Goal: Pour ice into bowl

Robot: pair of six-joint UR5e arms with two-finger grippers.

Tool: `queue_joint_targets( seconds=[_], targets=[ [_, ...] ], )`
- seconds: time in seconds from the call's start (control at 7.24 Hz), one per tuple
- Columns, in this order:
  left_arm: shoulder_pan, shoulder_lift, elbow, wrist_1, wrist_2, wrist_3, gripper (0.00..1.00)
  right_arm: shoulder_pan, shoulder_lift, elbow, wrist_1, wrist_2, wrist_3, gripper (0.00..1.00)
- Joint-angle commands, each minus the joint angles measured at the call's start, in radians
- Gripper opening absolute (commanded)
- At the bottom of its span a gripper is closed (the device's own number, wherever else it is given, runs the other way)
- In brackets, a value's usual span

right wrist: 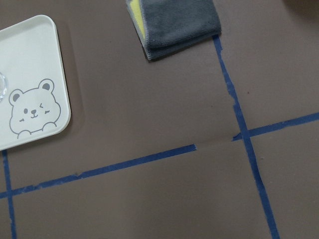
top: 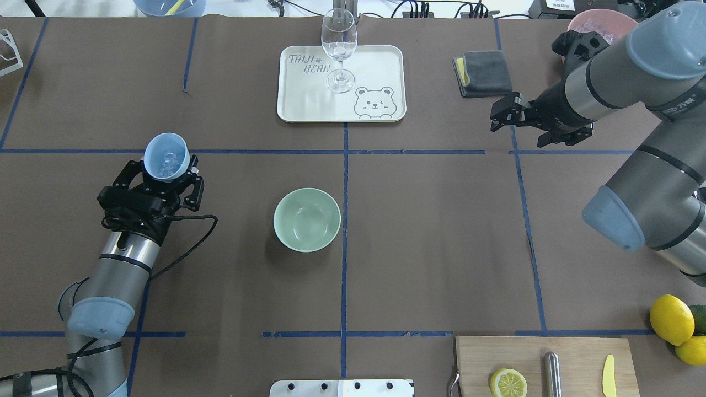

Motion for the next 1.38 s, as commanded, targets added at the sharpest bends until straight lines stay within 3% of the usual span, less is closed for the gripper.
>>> queue_joint_targets(
  seconds=[0.0, 0.28, 0.55, 0.97, 1.24],
  targets=[
    [0.033, -0.104, -0.076, 0.280, -0.001, 0.018, 0.00, 0.012, -0.026, 0.003, 0.001, 0.002, -0.033, 1.00],
    [0.084, -0.121, -0.076, 0.362, 0.002, 0.018, 0.00, 0.016, -0.027, 0.000, 0.001, 0.002, -0.036, 1.00],
    [0.104, -0.199, -0.114, 0.637, 0.001, 0.027, 0.00, 0.021, -0.030, -0.001, 0.001, 0.002, -0.039, 1.00],
    [0.115, -0.207, -0.096, 0.685, 0.019, 0.246, 0.00, 0.029, -0.030, -0.003, 0.000, 0.004, -0.061, 1.00],
    [0.116, -0.241, -0.104, 0.723, 0.056, 0.552, 0.00, 0.030, -0.030, -0.001, 0.000, 0.002, -0.061, 1.00]
  ],
)
